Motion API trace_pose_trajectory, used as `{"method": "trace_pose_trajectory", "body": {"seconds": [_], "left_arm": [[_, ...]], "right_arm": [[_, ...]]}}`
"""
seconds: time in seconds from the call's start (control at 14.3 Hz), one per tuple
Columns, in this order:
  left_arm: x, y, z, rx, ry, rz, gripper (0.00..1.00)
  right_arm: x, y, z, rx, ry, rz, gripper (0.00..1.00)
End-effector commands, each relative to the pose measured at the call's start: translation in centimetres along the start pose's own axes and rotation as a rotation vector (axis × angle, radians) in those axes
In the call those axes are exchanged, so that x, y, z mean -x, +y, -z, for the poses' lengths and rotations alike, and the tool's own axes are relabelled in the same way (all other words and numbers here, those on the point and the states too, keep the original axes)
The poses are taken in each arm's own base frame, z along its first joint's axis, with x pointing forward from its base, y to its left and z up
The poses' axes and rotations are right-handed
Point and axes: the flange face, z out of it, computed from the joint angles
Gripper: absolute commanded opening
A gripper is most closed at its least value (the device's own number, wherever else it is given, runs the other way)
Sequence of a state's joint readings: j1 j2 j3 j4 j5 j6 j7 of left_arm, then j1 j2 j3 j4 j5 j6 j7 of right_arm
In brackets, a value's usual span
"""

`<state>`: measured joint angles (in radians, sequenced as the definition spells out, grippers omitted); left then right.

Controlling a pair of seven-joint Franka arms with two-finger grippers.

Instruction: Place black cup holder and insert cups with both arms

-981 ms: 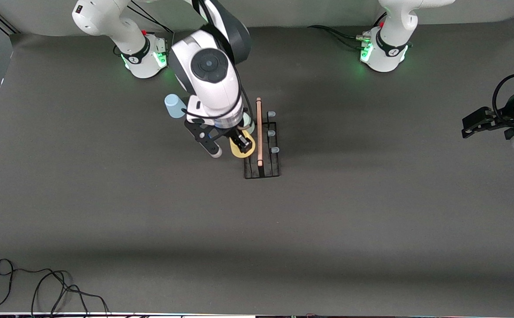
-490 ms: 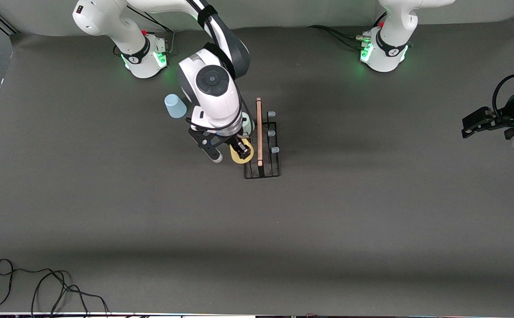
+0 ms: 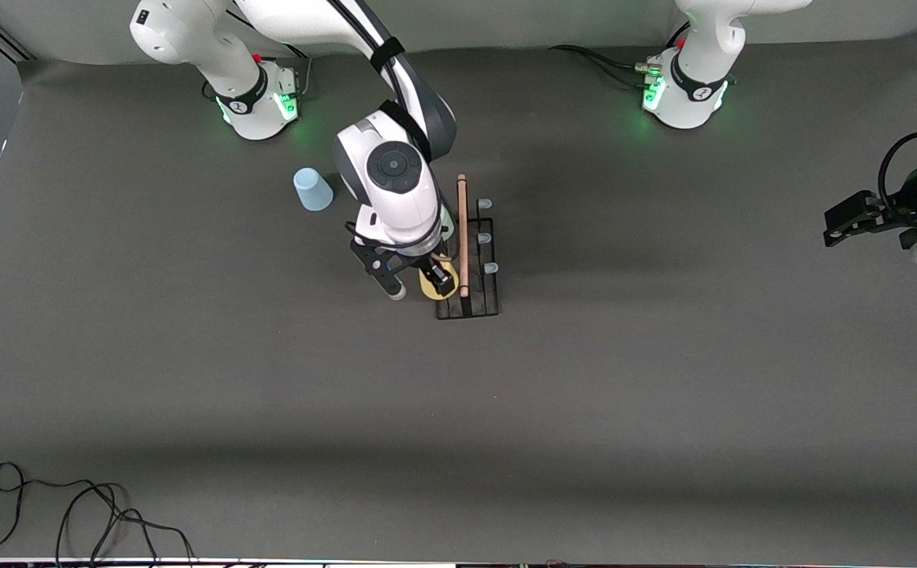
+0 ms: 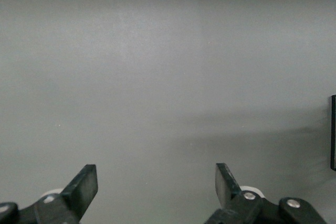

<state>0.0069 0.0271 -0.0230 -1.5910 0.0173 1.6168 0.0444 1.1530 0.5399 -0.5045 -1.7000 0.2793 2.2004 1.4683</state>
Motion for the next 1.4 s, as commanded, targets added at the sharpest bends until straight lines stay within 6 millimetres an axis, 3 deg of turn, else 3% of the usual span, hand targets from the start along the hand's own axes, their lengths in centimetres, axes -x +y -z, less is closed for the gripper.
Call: {"method": "trace_pose_trajectory", "body": {"seconds": [0.0, 0.35, 0.49, 0.56, 0.84, 0.91, 1.05, 1.33], "left_arm": [[0.6, 0.1, 0.5, -0.011, 0.007, -0.012, 1.0], [0.6, 0.2, 0.5, -0.011, 0.009, -0.007, 1.0], [0.5, 0.3, 0.6, -0.011, 0.016, -0.007, 1.0], [0.4, 0.4, 0.6, -0.011, 0.019, -0.006, 1.0], [0.3, 0.5, 0.8, -0.01, 0.033, -0.006, 1.0], [0.3, 0.5, 0.9, -0.012, 0.035, -0.006, 1.0], [0.3, 0.5, 1.0, -0.011, 0.035, -0.004, 1.0], [0.4, 0.7, 1.1, -0.011, 0.038, -0.003, 1.0]], "right_arm": [[-0.3, -1.2, 4.4, -0.028, -0.031, -0.02, 1.0], [-4.1, -1.5, 18.2, 0.052, -0.091, -0.016, 1.0], [-5.3, -0.2, 22.0, 0.051, -0.108, 0.073, 1.0], [-7.0, 0.8, 23.8, 0.041, -0.122, 0.117, 1.0], [-15.4, 5.8, 27.9, 0.06, -0.142, 0.358, 1.0], [-18.9, 7.9, 28.9, 0.042, -0.15, 0.395, 1.0], [-23.6, 12.0, 30.0, 0.025, -0.15, 0.502, 1.0], [-31.7, 18.4, 30.9, -0.005, -0.148, 0.704, 1.0]]}}
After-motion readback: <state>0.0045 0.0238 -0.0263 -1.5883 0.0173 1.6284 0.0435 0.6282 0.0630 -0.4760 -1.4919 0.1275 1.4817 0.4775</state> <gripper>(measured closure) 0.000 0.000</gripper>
